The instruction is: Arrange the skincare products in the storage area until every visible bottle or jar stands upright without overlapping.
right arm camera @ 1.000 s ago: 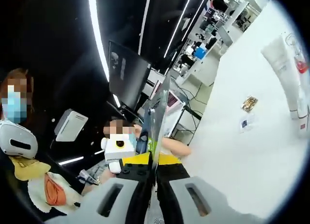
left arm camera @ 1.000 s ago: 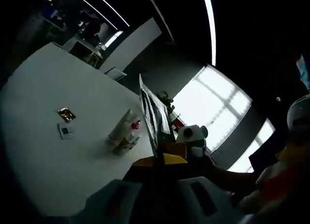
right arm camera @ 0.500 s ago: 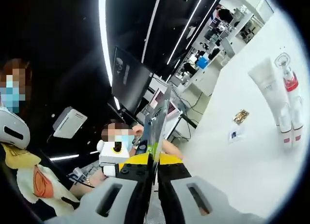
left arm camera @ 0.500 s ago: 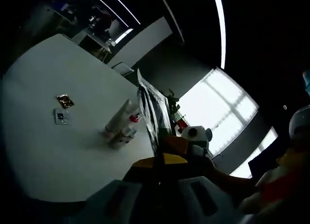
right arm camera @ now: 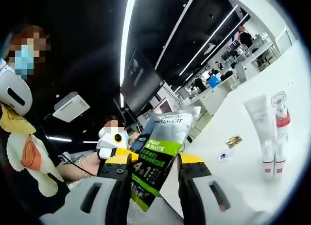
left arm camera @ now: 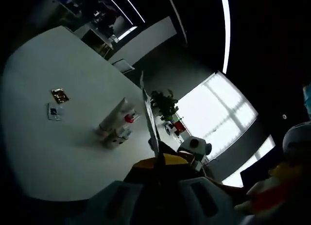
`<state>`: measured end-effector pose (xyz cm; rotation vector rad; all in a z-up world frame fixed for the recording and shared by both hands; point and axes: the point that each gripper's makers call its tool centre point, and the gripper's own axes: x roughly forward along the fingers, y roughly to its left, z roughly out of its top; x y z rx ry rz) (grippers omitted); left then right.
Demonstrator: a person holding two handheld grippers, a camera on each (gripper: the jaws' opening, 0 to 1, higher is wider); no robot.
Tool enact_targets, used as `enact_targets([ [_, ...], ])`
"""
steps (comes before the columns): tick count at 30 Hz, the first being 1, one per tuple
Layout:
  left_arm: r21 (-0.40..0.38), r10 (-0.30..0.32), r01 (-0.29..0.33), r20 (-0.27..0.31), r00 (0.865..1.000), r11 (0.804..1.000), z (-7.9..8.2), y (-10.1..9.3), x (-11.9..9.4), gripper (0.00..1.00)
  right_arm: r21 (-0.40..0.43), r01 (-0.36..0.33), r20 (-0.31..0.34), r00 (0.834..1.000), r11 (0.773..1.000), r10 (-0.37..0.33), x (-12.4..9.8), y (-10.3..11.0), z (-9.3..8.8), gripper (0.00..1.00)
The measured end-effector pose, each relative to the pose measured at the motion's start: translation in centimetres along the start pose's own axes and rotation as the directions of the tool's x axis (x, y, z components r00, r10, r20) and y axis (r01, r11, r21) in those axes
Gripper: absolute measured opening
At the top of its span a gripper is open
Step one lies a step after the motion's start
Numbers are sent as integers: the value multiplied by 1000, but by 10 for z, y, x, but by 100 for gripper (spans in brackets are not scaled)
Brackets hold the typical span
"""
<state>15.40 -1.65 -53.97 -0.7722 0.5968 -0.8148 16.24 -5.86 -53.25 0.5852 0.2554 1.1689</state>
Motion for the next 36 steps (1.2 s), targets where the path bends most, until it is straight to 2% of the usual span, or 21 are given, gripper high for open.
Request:
enact_targets([
  [2,3,10,-10,-18,1000,1000,-1,5,1,0,-6,10,-14,1000,1000,-10,-1,-2,-4,48],
  [8,25,5,-3,-56,998,1000,-4,5,8,0,-12,30,-35,999,999,-30,-9,-5,-10,56],
  [11,9,8,-7,-68,998,1000,-1,12,10,0,-22,60,-31,998,998,-61,-14,-10,-10,64],
  [13,20,-12,14,-95,995,1000,-2,11,13,0,-31,82,-34,996,996,-83,-18,-13,-9,69],
  [17,24,-18,21,-128,992,999,1,15,21,0,-74,126,-68,989,989,-131,-27,-22,-12,77],
  [20,24,-5,9,-144,990,1000,5,23,28,0,-83,150,-79,984,985,-157,-35,-27,-14,80],
  [28,-34,40,-48,-190,981,998,7,45,45,0,-93,231,-62,969,968,-238,-55,-41,-12,92],
  [36,-36,73,-81,-192,979,996,2,59,52,0,-106,300,-51,951,948,-306,-70,-53,-10,100],
])
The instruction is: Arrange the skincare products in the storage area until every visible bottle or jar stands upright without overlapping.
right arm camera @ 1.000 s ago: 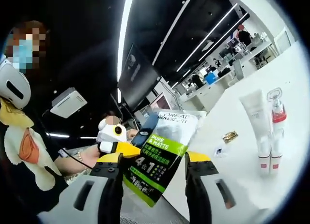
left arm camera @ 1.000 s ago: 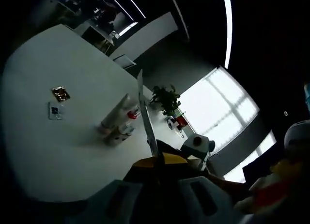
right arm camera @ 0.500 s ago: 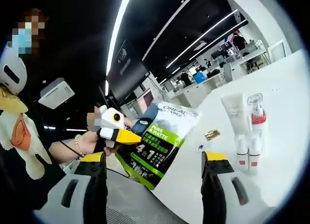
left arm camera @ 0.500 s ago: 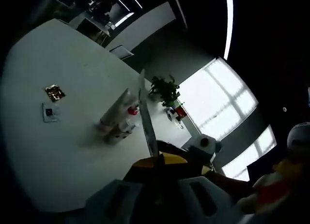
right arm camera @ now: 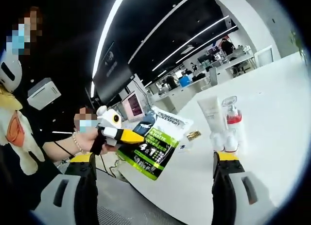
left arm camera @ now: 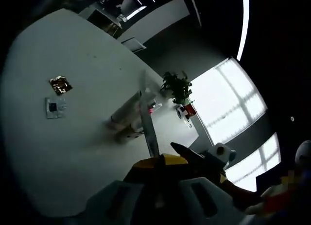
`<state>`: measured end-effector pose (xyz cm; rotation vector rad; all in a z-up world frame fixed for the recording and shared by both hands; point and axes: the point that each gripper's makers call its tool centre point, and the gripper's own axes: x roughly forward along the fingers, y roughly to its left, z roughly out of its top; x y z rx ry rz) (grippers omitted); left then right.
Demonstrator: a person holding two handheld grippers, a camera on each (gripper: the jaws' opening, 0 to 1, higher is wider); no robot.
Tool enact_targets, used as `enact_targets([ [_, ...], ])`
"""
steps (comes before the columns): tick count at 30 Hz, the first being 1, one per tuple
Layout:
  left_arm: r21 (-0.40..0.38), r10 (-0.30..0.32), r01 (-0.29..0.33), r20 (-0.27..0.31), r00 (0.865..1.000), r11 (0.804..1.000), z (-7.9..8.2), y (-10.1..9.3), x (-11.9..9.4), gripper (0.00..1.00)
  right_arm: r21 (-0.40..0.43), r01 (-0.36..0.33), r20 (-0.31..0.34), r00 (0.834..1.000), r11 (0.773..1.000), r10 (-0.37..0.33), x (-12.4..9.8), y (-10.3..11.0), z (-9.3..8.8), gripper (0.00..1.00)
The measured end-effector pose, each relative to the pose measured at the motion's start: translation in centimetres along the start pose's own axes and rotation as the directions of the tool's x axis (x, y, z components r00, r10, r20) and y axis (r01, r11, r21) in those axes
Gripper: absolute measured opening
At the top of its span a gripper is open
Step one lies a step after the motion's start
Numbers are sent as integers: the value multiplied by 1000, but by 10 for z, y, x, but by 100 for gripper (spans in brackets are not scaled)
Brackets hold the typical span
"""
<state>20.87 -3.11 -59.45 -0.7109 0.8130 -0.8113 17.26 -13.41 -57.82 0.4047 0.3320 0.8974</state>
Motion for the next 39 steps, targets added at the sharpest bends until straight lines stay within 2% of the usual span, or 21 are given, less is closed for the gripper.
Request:
enact_targets([
  [11,-30,37,-37,-14,999,999,-9,18,8,0,-6,66,-18,998,998,-67,-11,-17,-4,100],
  [15,-64,48,-49,-14,999,997,-10,27,13,0,-10,87,-32,996,996,-87,-13,-22,-7,100],
  [23,-83,90,-94,-42,995,992,-15,49,28,0,-78,131,-88,987,988,-138,-17,-29,-21,100],
  [27,-96,98,-101,-38,994,990,-14,61,36,0,-57,158,-78,984,986,-162,-16,-32,-24,100],
  [39,-124,124,-125,-15,992,984,-12,92,61,0,-38,200,-40,979,979,-202,-12,-33,-14,100],
])
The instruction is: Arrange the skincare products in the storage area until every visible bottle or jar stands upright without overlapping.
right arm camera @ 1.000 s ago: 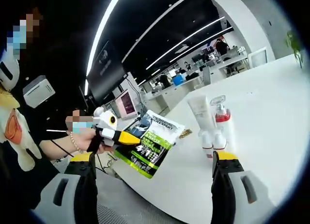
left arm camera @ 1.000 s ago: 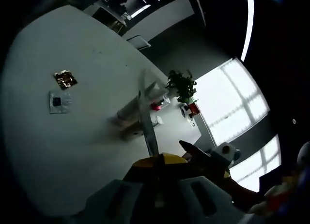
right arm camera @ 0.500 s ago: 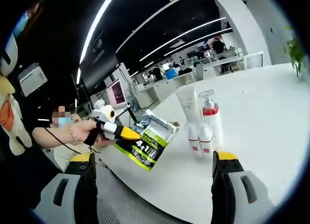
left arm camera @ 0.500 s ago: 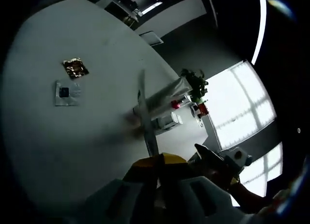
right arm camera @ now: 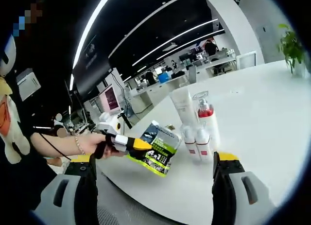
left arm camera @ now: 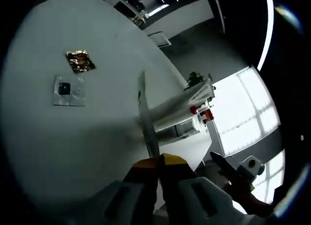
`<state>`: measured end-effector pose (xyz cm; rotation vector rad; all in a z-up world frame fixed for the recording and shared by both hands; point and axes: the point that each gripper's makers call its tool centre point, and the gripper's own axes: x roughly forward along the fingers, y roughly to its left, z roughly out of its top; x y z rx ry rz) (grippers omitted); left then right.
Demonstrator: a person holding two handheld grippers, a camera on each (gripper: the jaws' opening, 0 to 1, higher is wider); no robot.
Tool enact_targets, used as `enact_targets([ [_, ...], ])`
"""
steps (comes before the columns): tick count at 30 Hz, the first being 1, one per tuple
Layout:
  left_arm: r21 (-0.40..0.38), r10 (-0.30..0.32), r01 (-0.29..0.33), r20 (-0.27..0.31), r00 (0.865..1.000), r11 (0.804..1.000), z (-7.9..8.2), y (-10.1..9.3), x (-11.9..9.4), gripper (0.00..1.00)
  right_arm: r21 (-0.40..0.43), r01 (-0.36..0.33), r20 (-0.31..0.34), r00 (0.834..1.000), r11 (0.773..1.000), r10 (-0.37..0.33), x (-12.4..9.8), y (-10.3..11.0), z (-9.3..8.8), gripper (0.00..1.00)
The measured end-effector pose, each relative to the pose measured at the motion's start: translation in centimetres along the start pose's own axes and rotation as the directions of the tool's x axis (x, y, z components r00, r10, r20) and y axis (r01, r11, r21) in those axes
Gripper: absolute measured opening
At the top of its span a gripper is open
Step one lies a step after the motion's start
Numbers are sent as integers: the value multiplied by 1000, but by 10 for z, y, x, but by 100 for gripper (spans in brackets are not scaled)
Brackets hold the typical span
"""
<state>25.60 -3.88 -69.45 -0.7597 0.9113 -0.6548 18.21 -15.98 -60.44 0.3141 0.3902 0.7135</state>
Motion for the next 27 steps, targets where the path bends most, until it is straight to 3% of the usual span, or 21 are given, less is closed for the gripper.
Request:
enact_targets([
  [5,7,8,-8,-15,1000,1000,3,16,12,0,14,0,13,1000,1000,0,2,3,2,100],
  [16,-7,72,-73,-16,997,997,4,42,29,0,-2,8,-29,1000,1000,-8,6,4,-7,100],
  [23,76,143,-140,-33,989,987,6,59,34,1,-16,21,-29,999,1000,-21,6,2,-7,100],
  [27,148,202,-193,-51,978,970,2,67,32,6,-12,19,-31,999,1000,-20,6,3,-8,100],
])
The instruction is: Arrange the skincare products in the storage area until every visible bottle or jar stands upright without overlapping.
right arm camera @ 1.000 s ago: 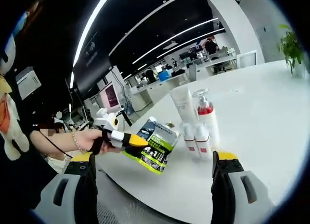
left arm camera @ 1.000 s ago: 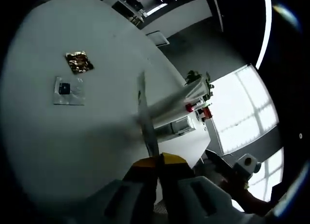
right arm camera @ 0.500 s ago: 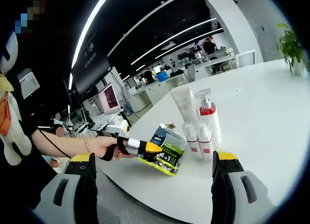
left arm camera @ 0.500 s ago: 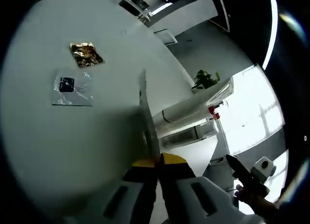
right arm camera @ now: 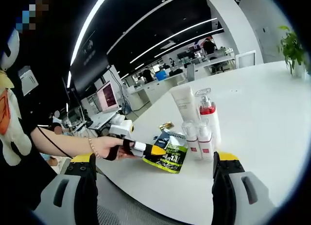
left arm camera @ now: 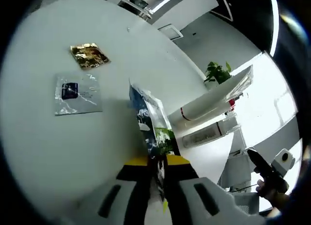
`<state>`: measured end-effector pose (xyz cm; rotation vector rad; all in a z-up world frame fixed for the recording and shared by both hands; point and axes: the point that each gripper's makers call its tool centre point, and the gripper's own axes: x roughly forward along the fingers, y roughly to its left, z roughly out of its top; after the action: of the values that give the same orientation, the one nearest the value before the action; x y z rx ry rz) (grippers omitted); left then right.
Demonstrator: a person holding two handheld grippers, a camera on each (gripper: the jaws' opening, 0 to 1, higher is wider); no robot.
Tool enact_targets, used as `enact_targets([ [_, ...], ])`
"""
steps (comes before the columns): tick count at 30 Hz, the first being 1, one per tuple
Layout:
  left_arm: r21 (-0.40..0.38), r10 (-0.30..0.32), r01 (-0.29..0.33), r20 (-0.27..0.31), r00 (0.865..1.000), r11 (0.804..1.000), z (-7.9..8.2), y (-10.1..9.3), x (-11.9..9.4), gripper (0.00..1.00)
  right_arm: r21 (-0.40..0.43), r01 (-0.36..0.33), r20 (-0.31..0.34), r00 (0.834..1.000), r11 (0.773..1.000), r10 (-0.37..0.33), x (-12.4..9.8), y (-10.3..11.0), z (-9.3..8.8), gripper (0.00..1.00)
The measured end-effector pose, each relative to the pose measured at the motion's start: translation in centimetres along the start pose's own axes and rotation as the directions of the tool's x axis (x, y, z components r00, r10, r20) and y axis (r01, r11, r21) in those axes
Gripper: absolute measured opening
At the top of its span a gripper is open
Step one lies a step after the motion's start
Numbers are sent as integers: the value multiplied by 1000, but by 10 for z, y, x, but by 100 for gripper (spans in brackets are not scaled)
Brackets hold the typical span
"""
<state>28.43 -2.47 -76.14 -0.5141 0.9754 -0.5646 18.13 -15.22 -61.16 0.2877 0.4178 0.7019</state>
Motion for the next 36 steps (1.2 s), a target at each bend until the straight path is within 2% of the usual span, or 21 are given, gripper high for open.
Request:
enact_targets([
  [4,11,2,-2,-4,1000,1000,0,-2,0,8,0,-3,-1,1000,1000,3,1,2,0,100],
  [10,126,38,-36,-18,999,991,1,-4,0,10,-5,-3,-5,1000,1000,3,1,3,-1,100],
  [13,153,60,-55,-24,998,987,4,1,-3,11,-3,-5,-6,1000,1000,5,1,2,-1,100],
  [16,222,102,-91,-40,994,971,5,1,-4,16,0,-6,-7,1000,1000,6,1,1,-1,100],
  [25,326,167,-137,-66,984,935,-3,-2,-5,21,-4,-11,-17,1000,1000,11,2,2,-3,100],
  [31,411,210,-165,-68,975,897,-7,-4,-10,26,-5,-12,-21,1000,1000,12,2,2,-3,100],
  [36,417,223,-175,-69,972,892,-6,-1,-12,30,-6,-11,-19,1000,1000,11,2,4,-3,100],
])
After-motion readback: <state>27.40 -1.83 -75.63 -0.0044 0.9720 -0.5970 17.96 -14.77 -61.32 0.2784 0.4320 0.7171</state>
